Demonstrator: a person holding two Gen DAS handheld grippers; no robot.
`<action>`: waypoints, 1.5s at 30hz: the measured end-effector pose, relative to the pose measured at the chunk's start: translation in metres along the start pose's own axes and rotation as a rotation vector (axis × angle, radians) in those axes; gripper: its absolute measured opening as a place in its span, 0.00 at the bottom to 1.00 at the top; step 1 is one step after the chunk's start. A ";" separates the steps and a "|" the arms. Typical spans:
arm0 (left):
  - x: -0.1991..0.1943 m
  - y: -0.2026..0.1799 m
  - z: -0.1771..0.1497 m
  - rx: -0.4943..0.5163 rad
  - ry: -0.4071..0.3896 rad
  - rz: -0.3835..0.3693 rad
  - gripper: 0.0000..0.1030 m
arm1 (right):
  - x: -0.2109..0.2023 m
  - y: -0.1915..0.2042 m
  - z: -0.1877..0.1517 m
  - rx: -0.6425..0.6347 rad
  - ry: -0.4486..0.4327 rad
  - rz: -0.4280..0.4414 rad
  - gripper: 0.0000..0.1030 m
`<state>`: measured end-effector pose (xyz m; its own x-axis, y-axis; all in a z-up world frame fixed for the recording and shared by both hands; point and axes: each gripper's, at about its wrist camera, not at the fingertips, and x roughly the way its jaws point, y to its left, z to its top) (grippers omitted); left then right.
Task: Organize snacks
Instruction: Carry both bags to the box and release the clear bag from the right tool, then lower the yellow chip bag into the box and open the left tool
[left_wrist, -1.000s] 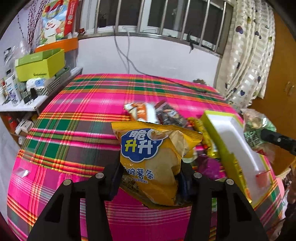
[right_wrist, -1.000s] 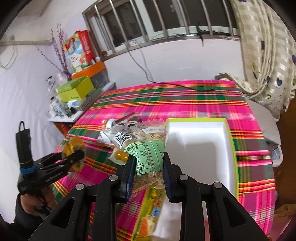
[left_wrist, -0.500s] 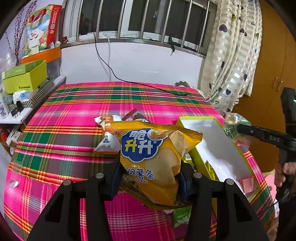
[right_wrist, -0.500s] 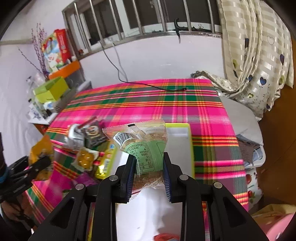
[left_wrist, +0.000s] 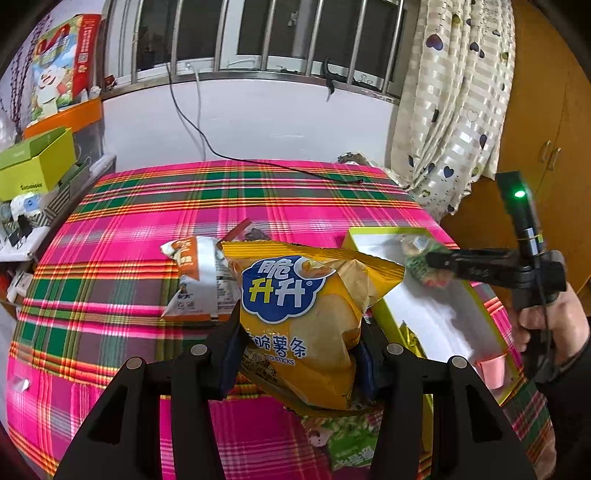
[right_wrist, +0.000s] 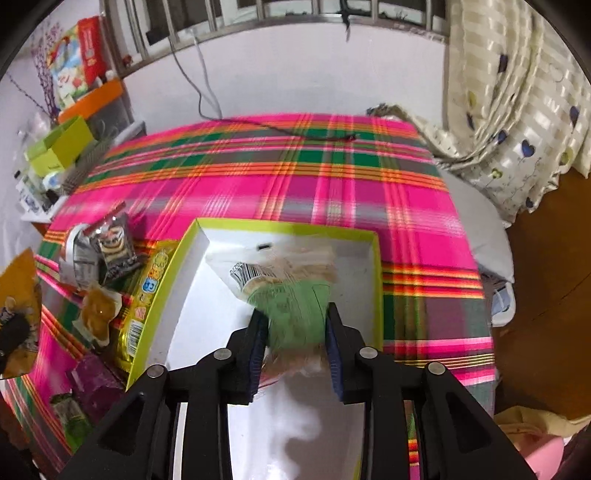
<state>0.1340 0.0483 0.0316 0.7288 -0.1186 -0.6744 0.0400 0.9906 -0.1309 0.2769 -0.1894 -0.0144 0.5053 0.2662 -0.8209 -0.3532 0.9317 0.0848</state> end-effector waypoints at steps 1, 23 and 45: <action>0.001 -0.002 0.001 0.005 0.001 -0.002 0.50 | 0.000 0.001 0.000 -0.004 0.001 -0.003 0.31; 0.046 -0.073 0.034 0.135 0.094 -0.107 0.50 | -0.090 -0.021 -0.036 0.091 -0.172 0.100 0.40; 0.126 -0.109 0.056 0.156 0.204 -0.220 0.55 | -0.086 -0.036 -0.046 0.123 -0.172 0.134 0.40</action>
<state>0.2597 -0.0706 0.0011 0.5401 -0.3261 -0.7759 0.2969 0.9365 -0.1869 0.2097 -0.2576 0.0271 0.5911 0.4175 -0.6902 -0.3326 0.9056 0.2631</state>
